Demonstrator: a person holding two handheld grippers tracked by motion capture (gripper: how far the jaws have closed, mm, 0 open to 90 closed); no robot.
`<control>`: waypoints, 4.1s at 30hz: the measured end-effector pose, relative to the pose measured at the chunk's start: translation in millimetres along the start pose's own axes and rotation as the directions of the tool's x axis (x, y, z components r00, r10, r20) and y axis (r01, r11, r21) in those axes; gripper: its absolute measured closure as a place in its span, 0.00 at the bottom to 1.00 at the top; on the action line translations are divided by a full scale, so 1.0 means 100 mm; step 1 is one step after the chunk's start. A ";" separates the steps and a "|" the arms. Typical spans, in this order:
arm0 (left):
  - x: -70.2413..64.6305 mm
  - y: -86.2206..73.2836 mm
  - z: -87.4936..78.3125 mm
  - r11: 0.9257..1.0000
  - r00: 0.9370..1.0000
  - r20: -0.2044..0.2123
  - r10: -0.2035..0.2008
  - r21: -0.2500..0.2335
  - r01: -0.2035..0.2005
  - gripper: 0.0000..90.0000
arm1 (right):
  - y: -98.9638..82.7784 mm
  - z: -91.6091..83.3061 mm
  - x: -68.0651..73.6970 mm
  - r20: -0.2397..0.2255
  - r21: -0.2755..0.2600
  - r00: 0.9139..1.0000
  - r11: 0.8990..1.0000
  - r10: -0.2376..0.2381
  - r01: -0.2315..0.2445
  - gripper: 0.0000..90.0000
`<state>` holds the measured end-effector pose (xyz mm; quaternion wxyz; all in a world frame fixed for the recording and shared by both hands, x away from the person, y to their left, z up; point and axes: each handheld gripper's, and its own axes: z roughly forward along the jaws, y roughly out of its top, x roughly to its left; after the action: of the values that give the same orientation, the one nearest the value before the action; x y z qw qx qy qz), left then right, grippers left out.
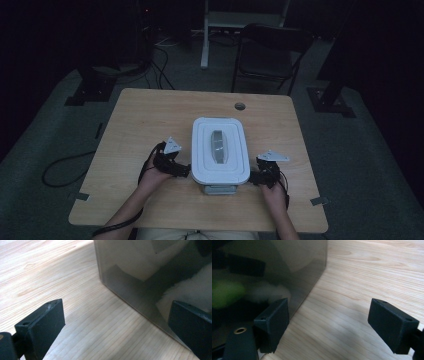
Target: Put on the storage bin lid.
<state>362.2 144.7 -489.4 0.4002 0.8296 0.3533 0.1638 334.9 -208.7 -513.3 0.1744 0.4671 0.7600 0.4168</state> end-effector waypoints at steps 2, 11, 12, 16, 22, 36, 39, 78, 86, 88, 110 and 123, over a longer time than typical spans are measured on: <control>0.01 0.00 -0.01 1.000 1.000 0.002 -0.001 -0.001 0.001 0.02 | 0.01 0.01 0.00 0.001 0.004 1.000 1.000 -0.003 0.003 0.18; 0.09 -0.02 -0.11 0.999 1.000 -0.002 -0.017 -0.035 0.017 0.02 | 0.13 0.03 -0.11 0.045 -0.053 0.998 0.998 0.037 -0.034 0.15; 0.09 -0.02 -0.12 0.999 1.000 -0.003 -0.017 -0.040 0.017 0.02 | 0.15 0.03 -0.13 0.052 -0.054 0.998 0.998 0.035 -0.032 0.15; 0.11 -0.01 -0.14 0.999 1.000 -0.001 -0.013 -0.047 0.013 0.02 | 0.19 0.03 -0.15 0.065 -0.067 0.997 0.997 0.034 -0.030 0.15; 0.10 0.01 -0.17 0.999 1.000 0.007 0.000 -0.049 0.000 0.02 | 0.21 0.02 -0.17 0.069 -0.074 0.997 0.997 0.037 -0.032 0.15; 0.22 -0.14 -0.34 0.999 1.000 -0.013 -0.026 -0.032 0.026 0.02 | 0.15 -0.09 -0.24 0.117 -0.081 0.992 0.996 0.039 -0.030 0.14; 0.26 -0.17 -0.39 0.999 0.999 -0.020 -0.029 -0.025 0.029 0.02 | 0.13 -0.12 -0.27 0.126 -0.081 0.991 0.996 0.045 -0.035 0.14; 0.75 -0.71 -0.84 0.986 0.971 -0.182 -0.158 0.017 0.163 0.02 | -0.28 -0.62 -0.63 0.322 -0.078 0.937 0.990 0.137 -0.117 0.14; 0.82 -0.86 -0.95 0.978 0.956 -0.214 -0.199 0.016 0.207 0.02 | -0.36 -0.65 -0.69 0.374 -0.057 0.917 0.990 0.142 -0.130 0.14; 0.83 -0.91 -0.98 0.975 0.952 -0.221 -0.213 0.014 0.221 0.02 | -0.38 -0.65 -0.70 0.379 -0.055 0.913 0.988 0.153 -0.143 0.14; 0.97 -1.25 -1.08 0.940 0.890 -0.348 -0.295 0.059 0.335 0.02 | -0.47 -0.54 -0.76 0.450 0.033 0.871 0.971 0.196 -0.236 0.14; 0.97 -1.26 -1.04 0.932 0.858 -0.413 -0.306 0.056 0.359 0.02 | -0.48 -0.54 -0.75 0.437 0.032 0.876 0.970 0.204 -0.242 0.14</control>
<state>314.2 325.5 -523.7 0.2870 0.7295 0.5752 0.2335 309.8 -308.6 -528.5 0.2683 0.6391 0.6609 0.2876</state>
